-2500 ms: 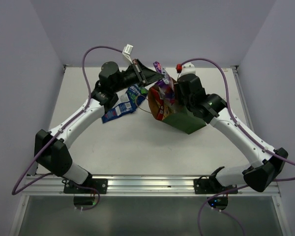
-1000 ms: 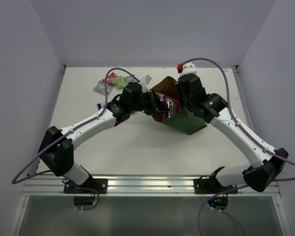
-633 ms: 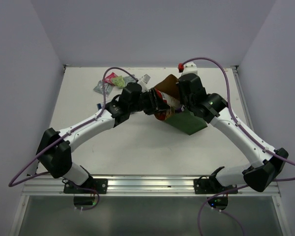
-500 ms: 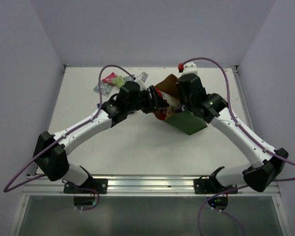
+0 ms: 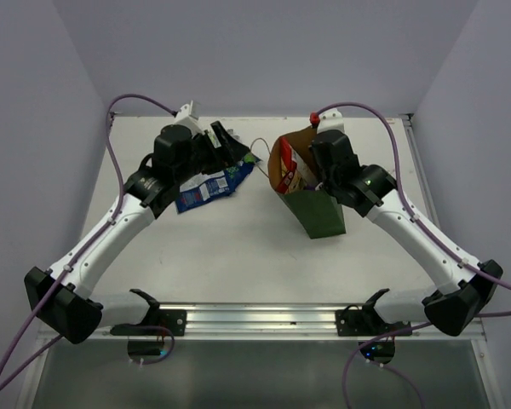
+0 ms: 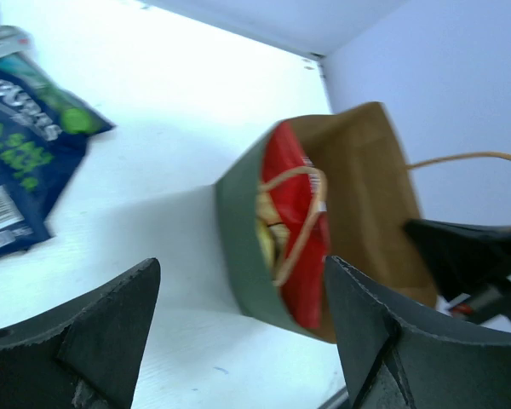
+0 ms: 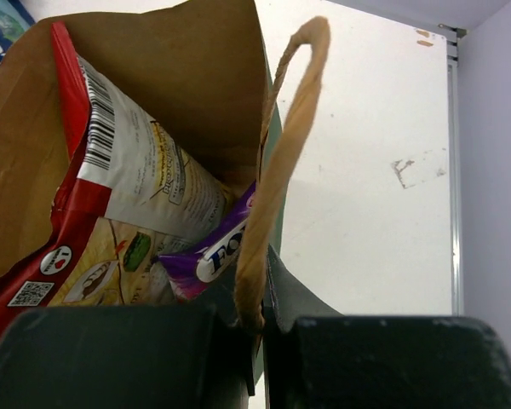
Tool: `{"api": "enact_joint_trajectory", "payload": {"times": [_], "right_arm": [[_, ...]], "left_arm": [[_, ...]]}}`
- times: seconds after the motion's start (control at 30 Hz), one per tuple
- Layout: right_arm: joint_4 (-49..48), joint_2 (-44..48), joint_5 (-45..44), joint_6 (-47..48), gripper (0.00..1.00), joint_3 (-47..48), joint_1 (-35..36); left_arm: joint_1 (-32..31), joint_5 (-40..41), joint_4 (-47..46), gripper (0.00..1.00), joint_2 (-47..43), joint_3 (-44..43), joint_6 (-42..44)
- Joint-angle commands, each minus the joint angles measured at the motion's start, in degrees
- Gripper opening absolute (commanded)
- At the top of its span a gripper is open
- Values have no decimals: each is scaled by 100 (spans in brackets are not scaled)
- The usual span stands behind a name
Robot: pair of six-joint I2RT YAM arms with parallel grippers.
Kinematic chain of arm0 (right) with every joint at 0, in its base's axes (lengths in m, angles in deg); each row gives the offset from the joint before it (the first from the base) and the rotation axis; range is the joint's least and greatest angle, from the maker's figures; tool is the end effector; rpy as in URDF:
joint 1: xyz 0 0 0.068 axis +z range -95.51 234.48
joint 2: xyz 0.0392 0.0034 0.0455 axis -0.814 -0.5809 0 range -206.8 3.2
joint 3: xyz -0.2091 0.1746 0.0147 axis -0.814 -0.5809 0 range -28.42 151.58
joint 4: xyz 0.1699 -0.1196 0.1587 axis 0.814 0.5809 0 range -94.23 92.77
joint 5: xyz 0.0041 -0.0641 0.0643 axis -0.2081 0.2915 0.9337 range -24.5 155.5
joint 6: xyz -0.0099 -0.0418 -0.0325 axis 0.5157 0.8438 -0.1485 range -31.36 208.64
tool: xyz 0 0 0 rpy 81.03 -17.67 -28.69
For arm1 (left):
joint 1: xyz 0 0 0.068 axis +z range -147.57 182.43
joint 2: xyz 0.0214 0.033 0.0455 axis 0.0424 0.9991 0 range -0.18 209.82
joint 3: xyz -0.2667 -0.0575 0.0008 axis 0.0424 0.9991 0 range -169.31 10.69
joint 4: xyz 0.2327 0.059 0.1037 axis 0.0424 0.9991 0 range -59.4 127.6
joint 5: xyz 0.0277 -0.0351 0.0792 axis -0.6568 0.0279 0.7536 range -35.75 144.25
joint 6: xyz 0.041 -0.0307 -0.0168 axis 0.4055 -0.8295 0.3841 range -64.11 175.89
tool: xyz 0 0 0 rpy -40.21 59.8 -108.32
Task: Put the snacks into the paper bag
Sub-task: Pick up the snack from the center of the board.
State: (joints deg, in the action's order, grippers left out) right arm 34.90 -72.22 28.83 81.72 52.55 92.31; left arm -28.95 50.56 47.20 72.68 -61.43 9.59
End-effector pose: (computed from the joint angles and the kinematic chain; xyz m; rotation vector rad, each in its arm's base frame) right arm 0.2317 0.1531 0.3958 -0.1909 2.0277 -0.2050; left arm 0.2486 -0.1543 0.3900 -0.2123 1.9848 -0.9703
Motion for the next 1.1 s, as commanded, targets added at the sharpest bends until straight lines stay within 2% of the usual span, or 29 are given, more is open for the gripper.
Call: {"api": "enact_joint_trajectory", "payload": {"times": [0.0,0.2,0.67,0.9,1.07], "right_arm": [[-468,326,-586,340,0,-28,6],[-538,352,-886,516,0,-160,41],[-617,431,-974,648,0,-213,50],[-635,440,-895,648,0,-239,50],[-626,449,-860,630,0,-266,58]], "left_arm": [[351,184,396,82,-97,312,481],[896,-124,292,87,44,874,658],[2328,-124,1,84,659,2043,763],[2707,201,-78,81,1396,2027,886],[2760,342,-43,78,1942,1605,956]]}}
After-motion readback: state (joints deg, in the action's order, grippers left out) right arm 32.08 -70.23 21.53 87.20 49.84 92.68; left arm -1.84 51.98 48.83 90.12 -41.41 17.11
